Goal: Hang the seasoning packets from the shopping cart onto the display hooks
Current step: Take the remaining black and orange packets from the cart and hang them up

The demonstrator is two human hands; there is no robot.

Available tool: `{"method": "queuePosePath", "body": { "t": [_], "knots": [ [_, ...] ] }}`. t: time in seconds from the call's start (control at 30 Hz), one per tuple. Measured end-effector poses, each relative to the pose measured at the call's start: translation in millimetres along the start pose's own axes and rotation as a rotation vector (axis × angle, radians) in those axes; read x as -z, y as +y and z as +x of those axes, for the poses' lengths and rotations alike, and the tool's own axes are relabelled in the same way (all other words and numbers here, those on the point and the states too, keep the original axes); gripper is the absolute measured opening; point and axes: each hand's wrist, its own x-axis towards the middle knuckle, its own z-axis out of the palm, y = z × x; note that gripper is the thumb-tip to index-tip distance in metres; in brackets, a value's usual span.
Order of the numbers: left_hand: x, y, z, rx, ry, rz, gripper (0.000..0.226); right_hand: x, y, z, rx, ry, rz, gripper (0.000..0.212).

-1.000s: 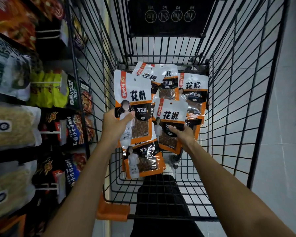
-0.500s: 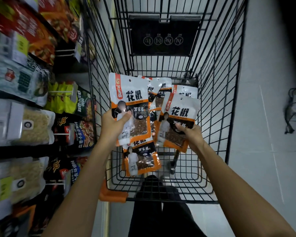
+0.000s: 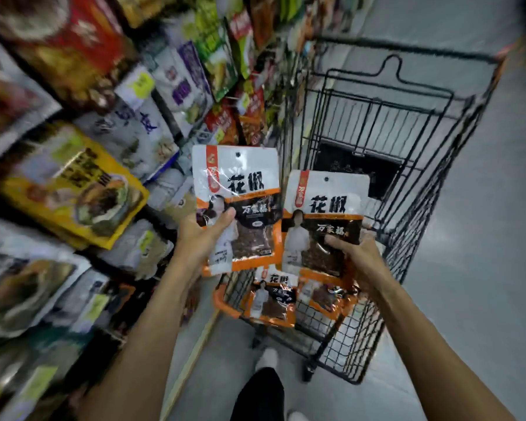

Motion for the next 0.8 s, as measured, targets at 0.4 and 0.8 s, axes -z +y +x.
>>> {"method": "queuePosePath", "body": {
  "t": [0.4,0.8],
  "knots": [
    [200.3,73.1,-193.7,-0.185,0.558,-0.006,0.015,-198.0,-68.4,-112.2,0.284,-0.6,-0.117,0.011],
    [353.4,81.2,-407.5,-0.27,0.938,0.042,0.026,-375.3,-61.7,-303.5,0.455,-1.03,-0.201,0.037]
  ]
}}
